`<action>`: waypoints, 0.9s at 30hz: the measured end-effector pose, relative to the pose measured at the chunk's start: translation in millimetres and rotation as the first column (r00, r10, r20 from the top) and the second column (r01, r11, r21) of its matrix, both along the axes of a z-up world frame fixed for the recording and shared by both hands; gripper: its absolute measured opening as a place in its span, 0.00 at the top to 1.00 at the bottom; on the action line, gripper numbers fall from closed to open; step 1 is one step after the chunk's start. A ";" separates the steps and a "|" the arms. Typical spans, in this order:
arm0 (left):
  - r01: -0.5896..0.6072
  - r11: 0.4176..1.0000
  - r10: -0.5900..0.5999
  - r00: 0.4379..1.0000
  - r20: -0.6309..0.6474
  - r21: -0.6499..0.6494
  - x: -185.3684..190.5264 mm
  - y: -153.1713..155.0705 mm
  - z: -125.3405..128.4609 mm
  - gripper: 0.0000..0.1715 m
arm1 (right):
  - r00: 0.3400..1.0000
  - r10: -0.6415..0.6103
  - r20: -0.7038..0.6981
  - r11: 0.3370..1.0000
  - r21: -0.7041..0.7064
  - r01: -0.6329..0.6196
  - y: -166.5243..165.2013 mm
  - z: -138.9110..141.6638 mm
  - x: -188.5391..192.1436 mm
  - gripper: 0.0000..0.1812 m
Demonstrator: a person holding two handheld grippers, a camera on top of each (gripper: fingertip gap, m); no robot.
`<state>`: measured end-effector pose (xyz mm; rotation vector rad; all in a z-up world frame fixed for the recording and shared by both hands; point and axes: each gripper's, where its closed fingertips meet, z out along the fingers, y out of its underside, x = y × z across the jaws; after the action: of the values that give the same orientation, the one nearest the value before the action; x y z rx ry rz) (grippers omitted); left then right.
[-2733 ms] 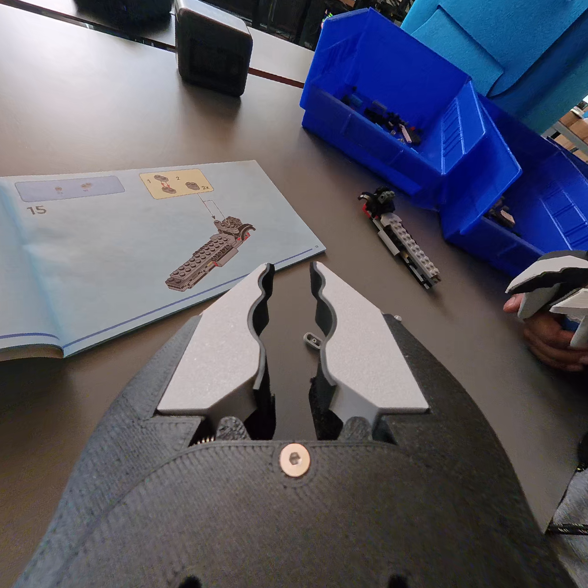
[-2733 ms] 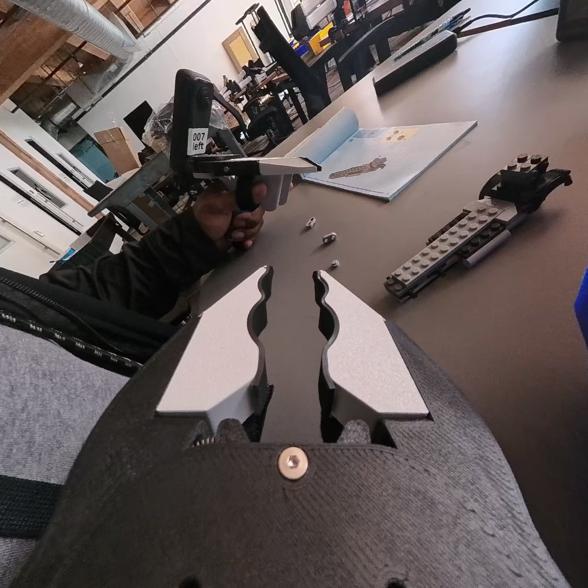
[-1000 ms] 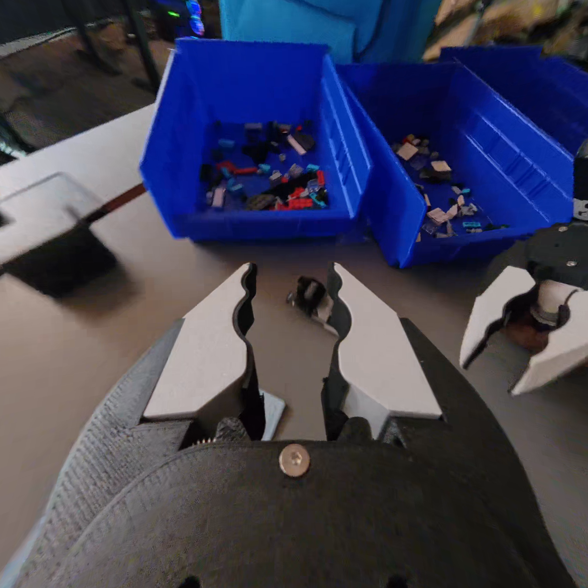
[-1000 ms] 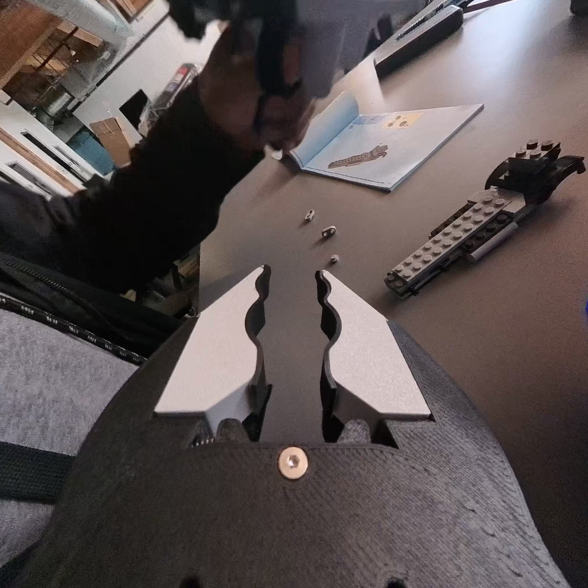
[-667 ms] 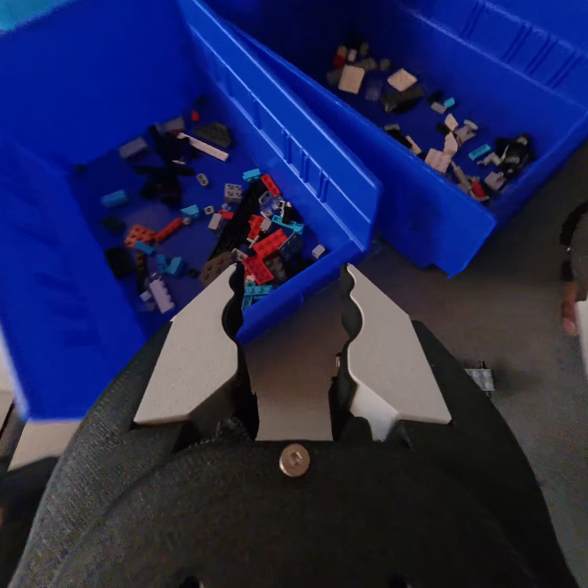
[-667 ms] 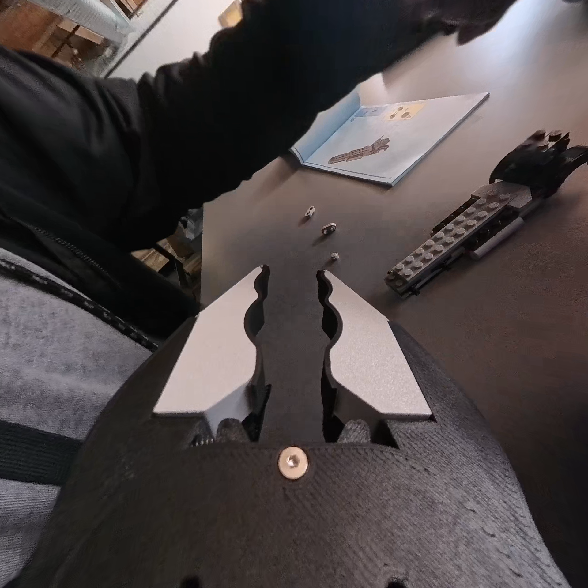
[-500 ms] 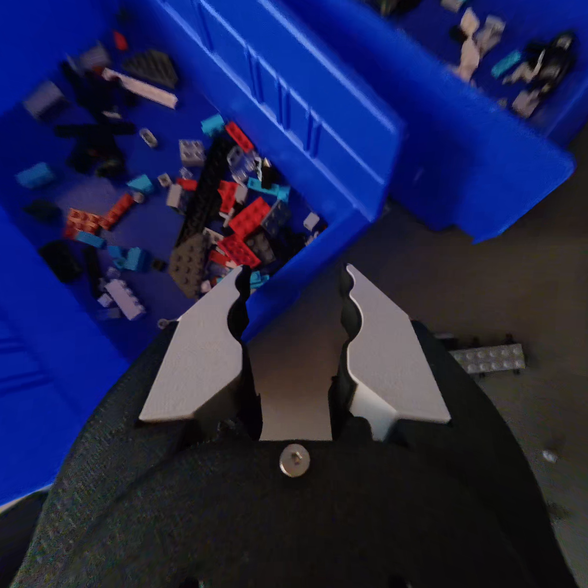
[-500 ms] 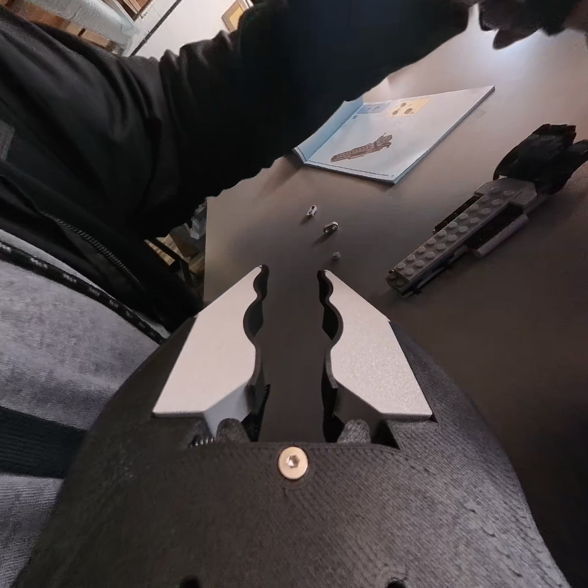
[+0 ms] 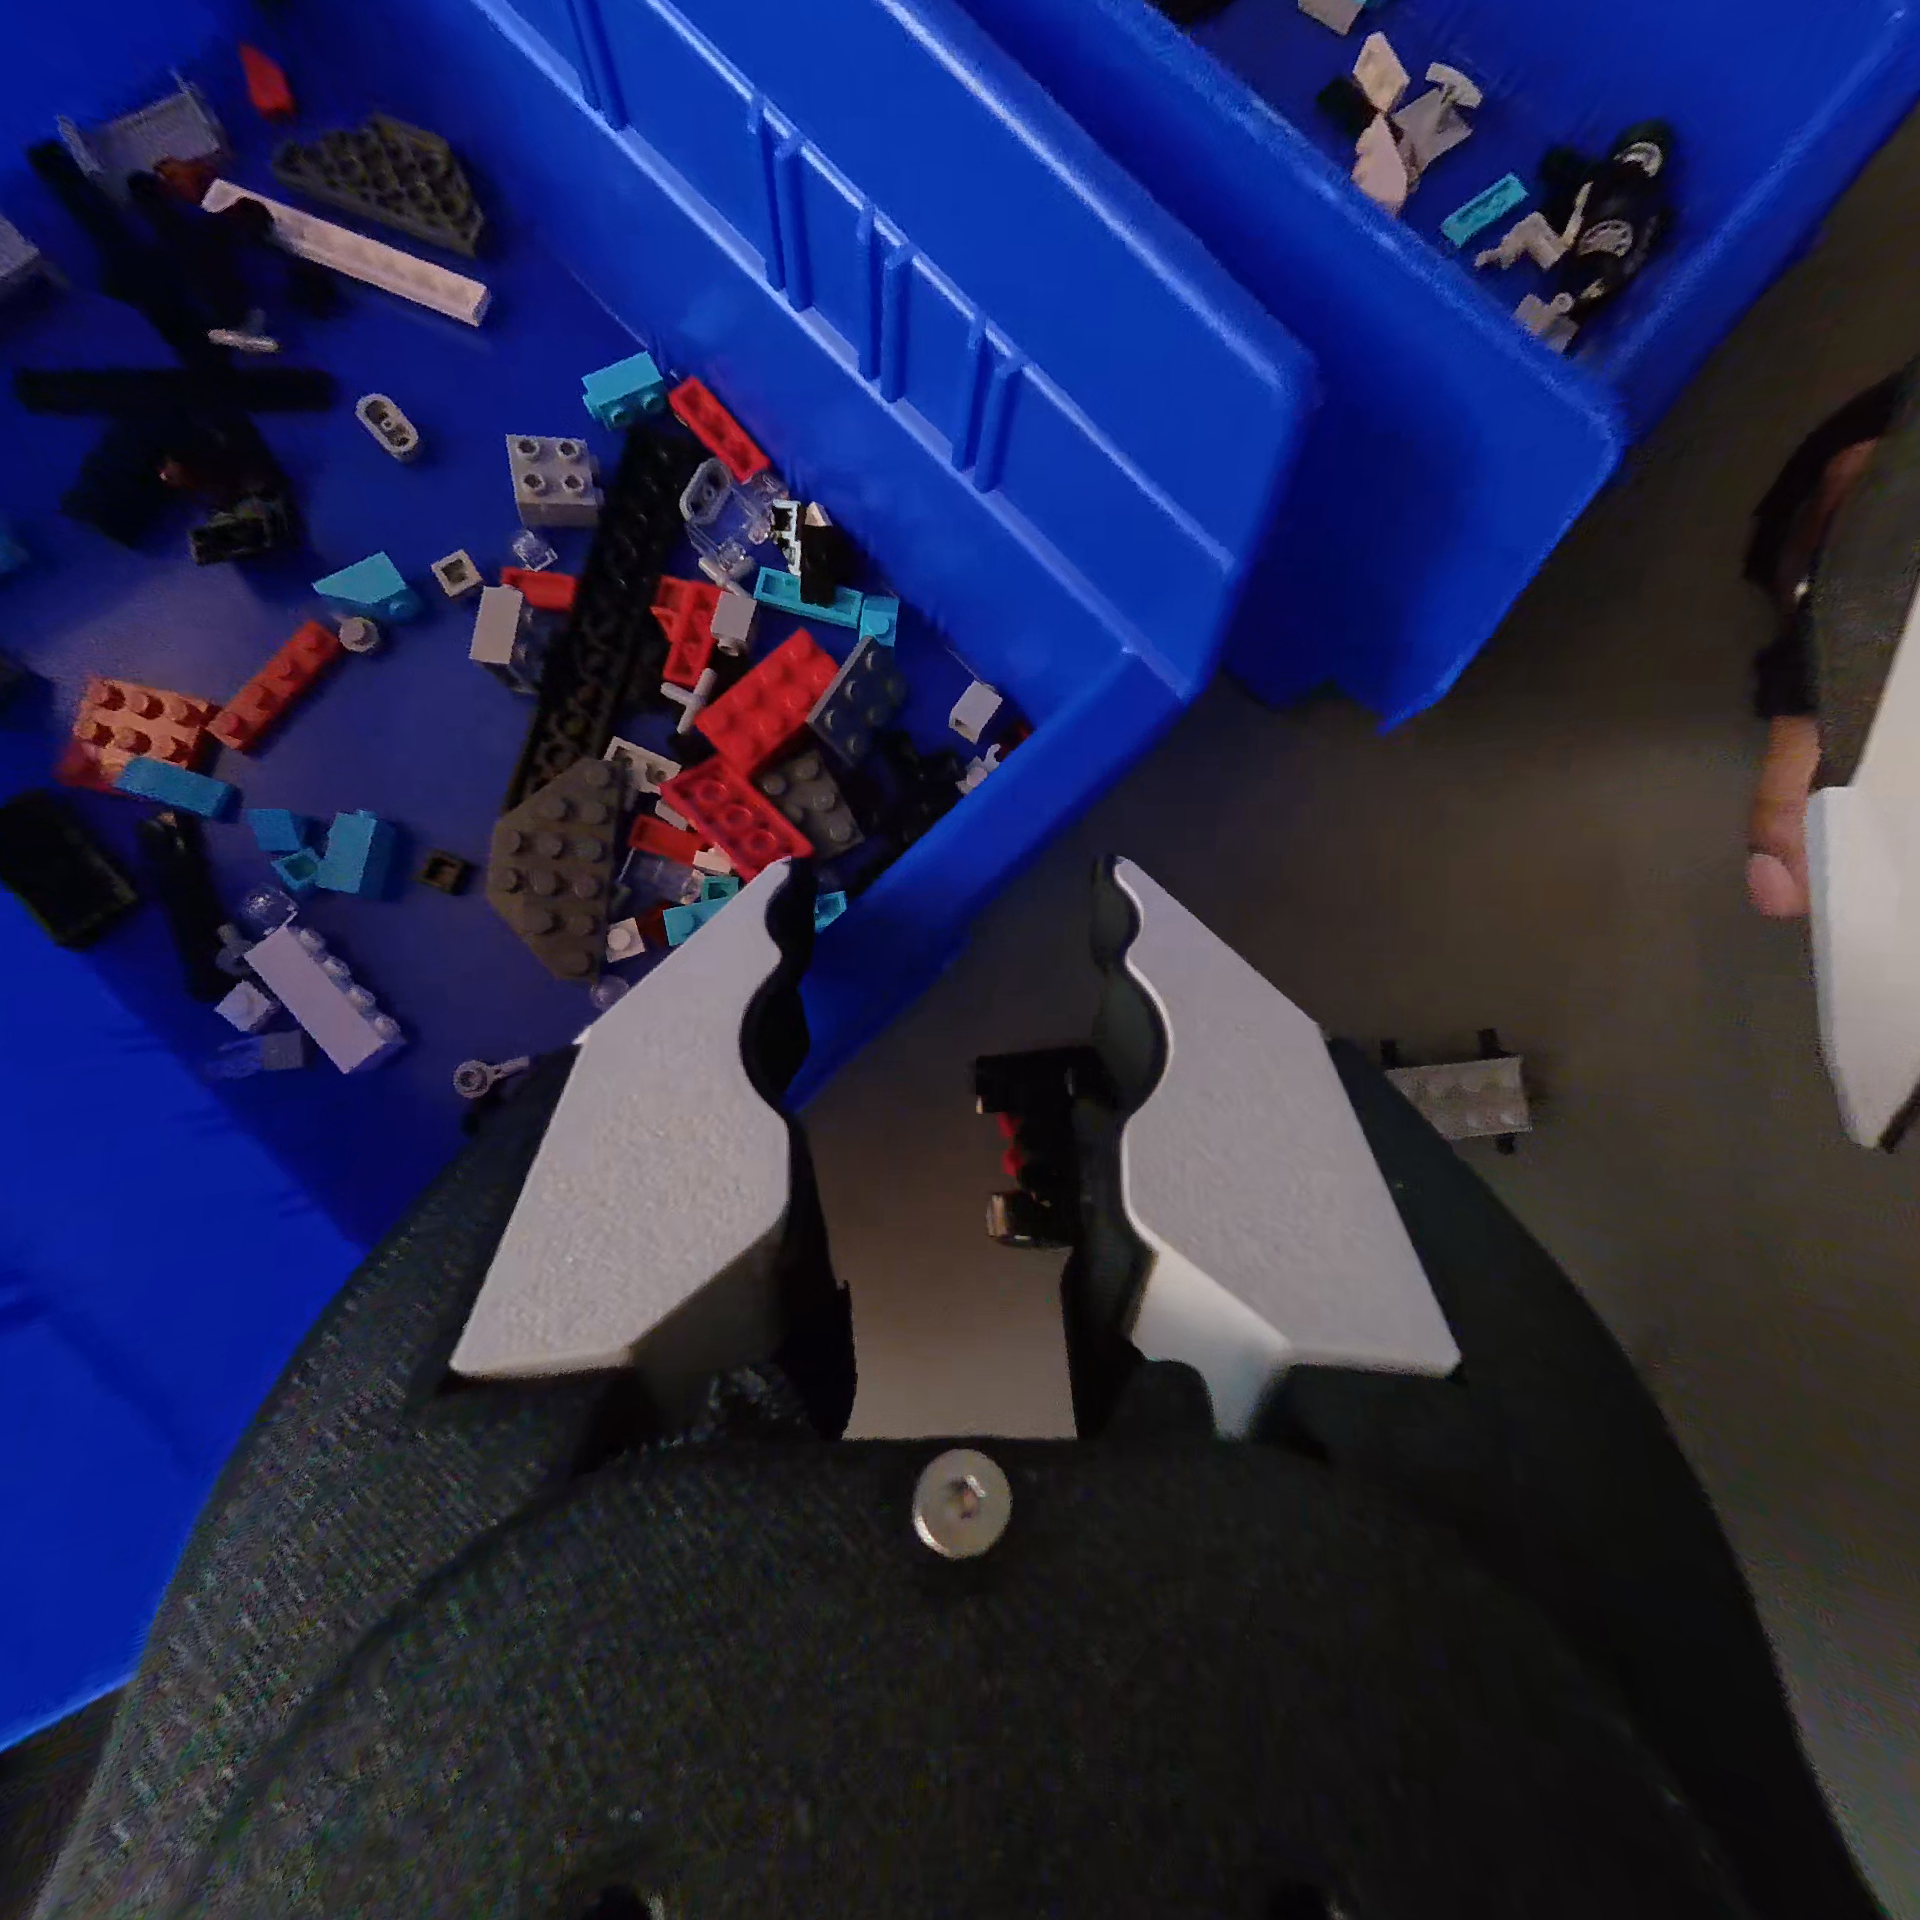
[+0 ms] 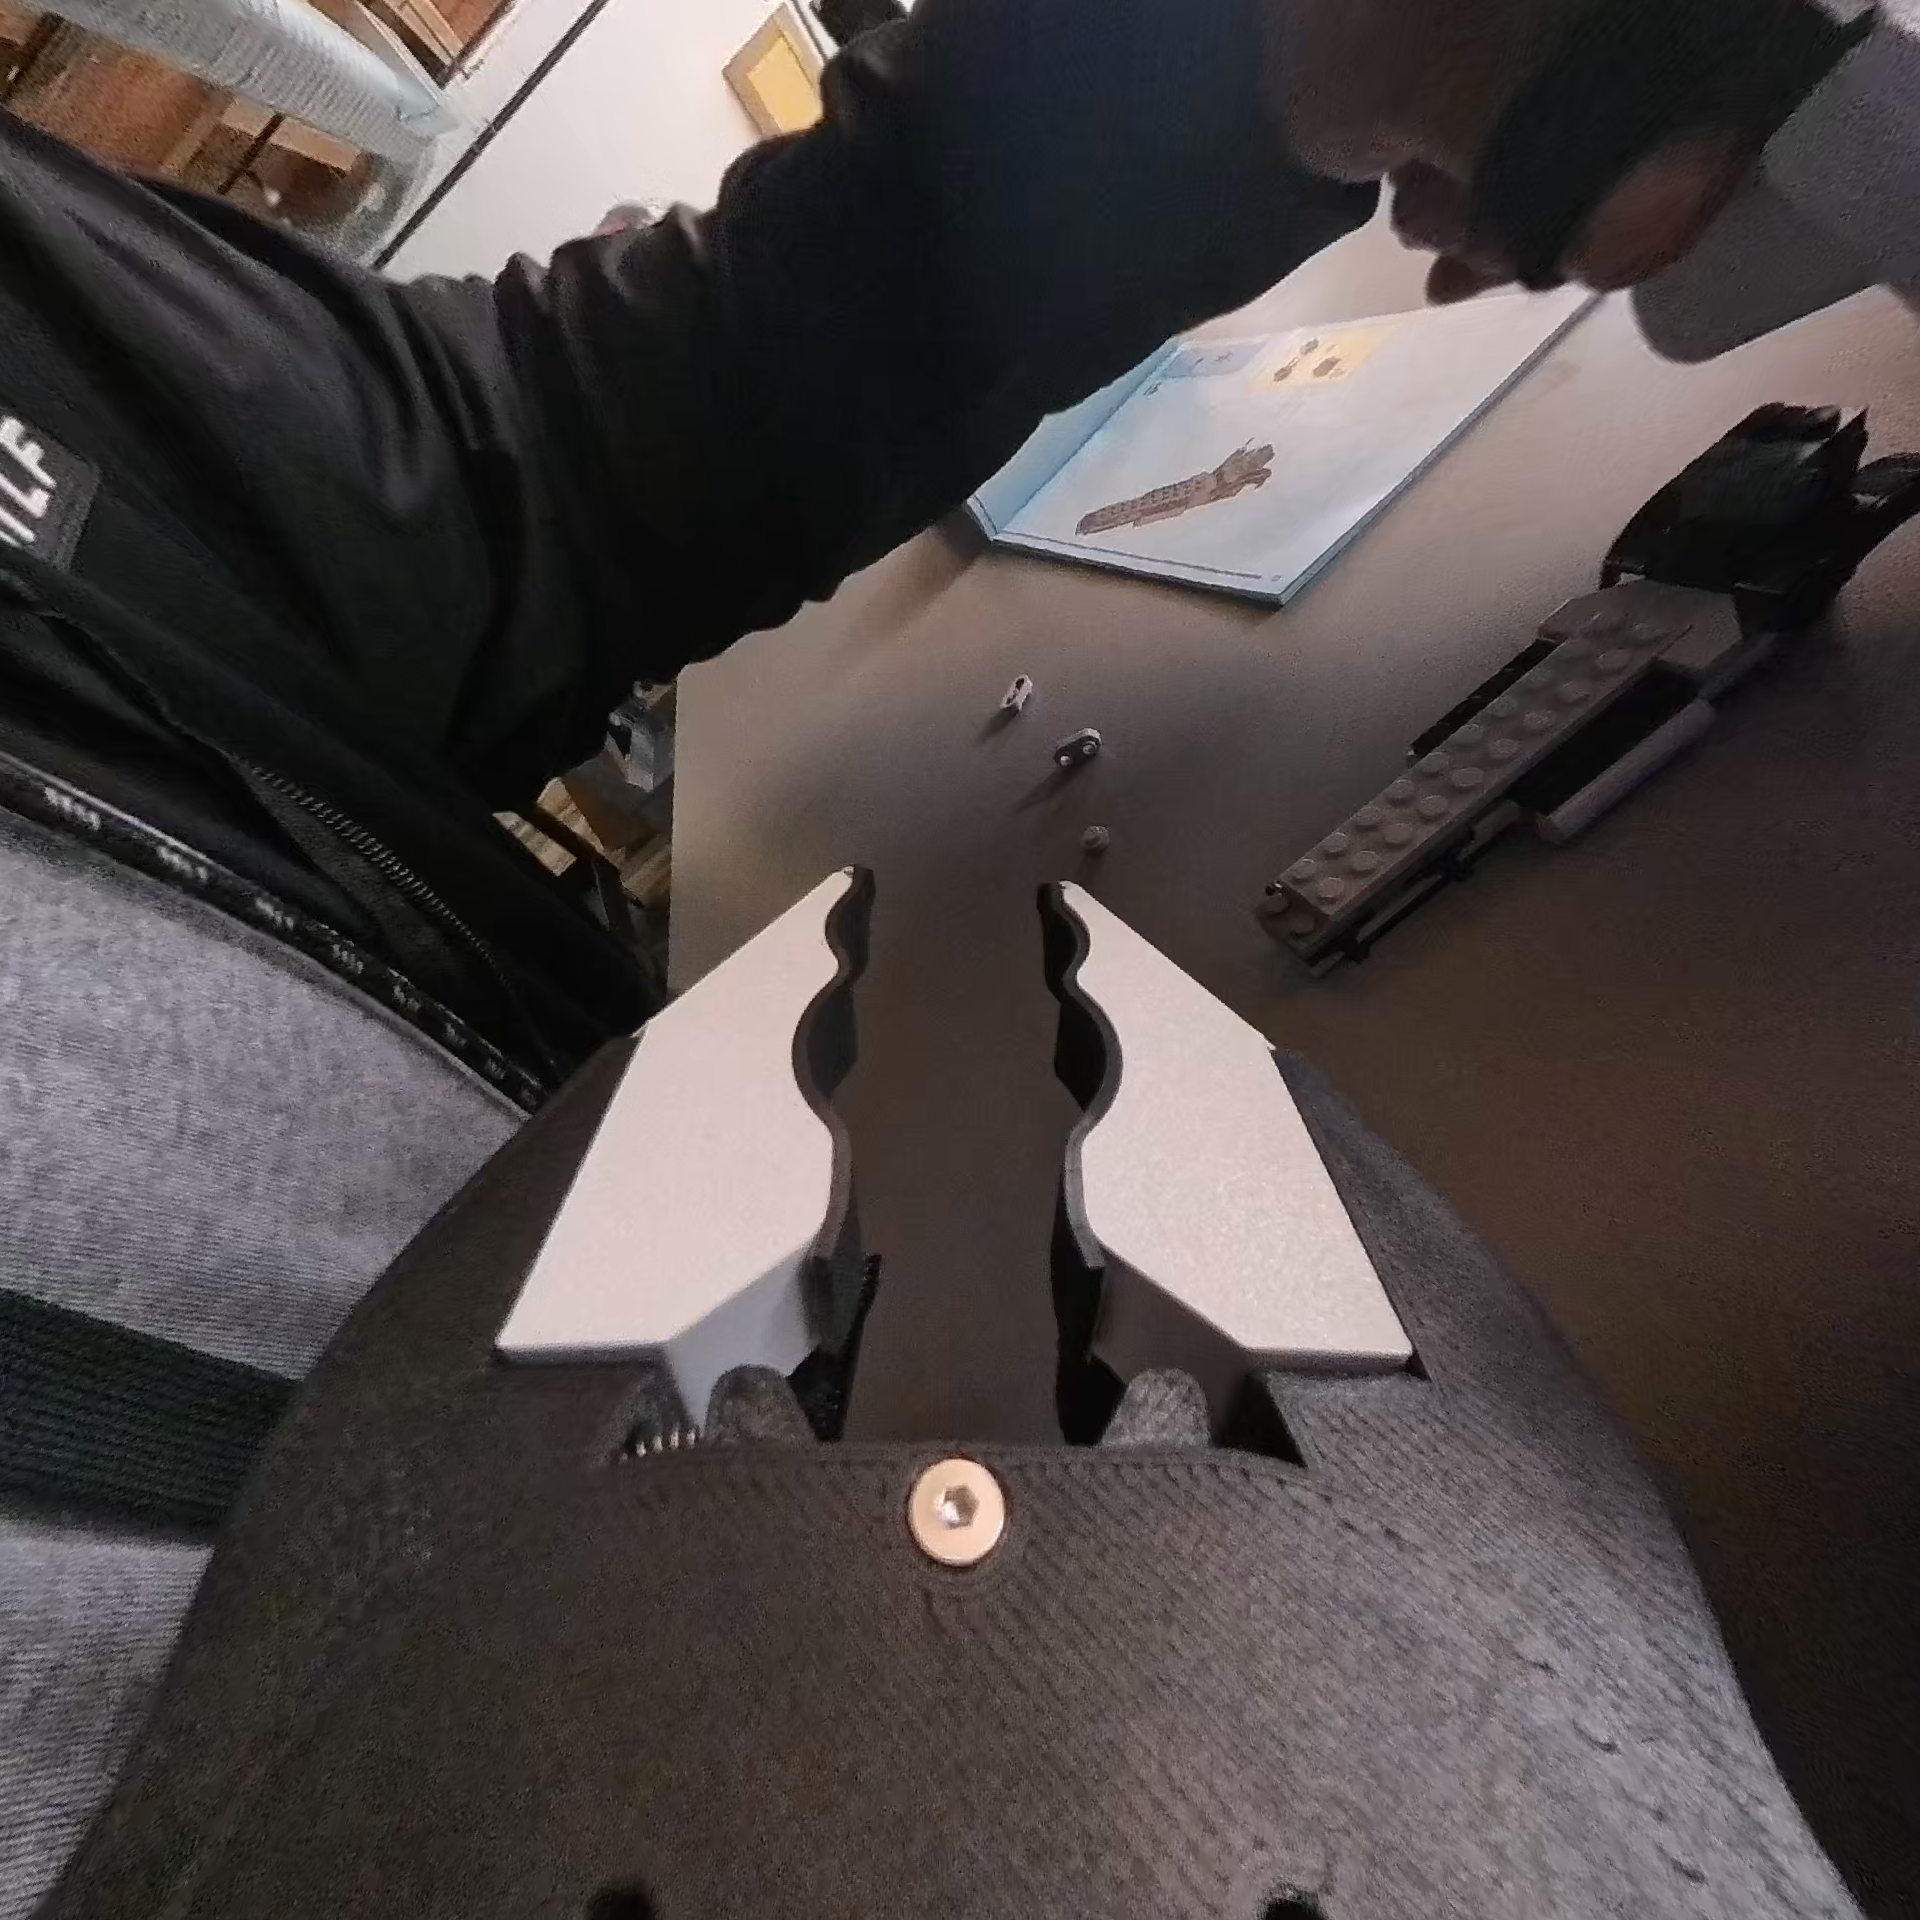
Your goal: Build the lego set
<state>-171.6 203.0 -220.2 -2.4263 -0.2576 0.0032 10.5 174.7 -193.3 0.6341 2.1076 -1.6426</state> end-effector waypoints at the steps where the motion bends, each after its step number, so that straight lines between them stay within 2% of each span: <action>1: 0.002 1.000 -0.002 1.000 0.005 0.003 3.1 -0.3 0.2 0.67 | 1.000 0.001 -0.001 1.000 0.002 -0.001 -0.4 -0.3 0.0 0.81; 9: -0.002 1.000 0.001 0.999 0.047 0.022 21.2 -5.8 4.5 0.67 | 1.000 0.014 -0.006 1.000 0.024 -0.013 -3.8 -3.3 1.6 0.81; 13: -0.139 0.981 0.137 0.990 0.027 0.131 11.5 -19.0 27.9 0.67 | 1.000 0.023 -0.004 0.999 0.031 -0.023 -4.8 -4.3 2.6 0.81; 16: -0.285 0.926 0.288 0.957 0.028 0.247 2.4 -39.7 47.0 0.66 | 1.000 0.028 0.008 0.999 0.029 -0.028 -5.1 -4.4 2.3 0.81; 20: -0.426 0.845 0.431 0.900 0.060 0.325 4.7 -70.5 45.8 0.64 | 0.999 0.035 0.028 0.999 0.014 -0.036 -5.1 -2.9 0.9 0.81; 27: -0.509 0.743 0.537 0.841 0.067 0.434 7.4 -92.1 42.6 0.63 | 0.999 0.037 -0.018 0.999 -0.026 -0.037 -9.9 4.4 -2.3 0.81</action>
<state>-164.2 110.9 -177.6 -1.8286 -0.8201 0.2489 8.2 164.8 -188.8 0.5712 2.0941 -1.6581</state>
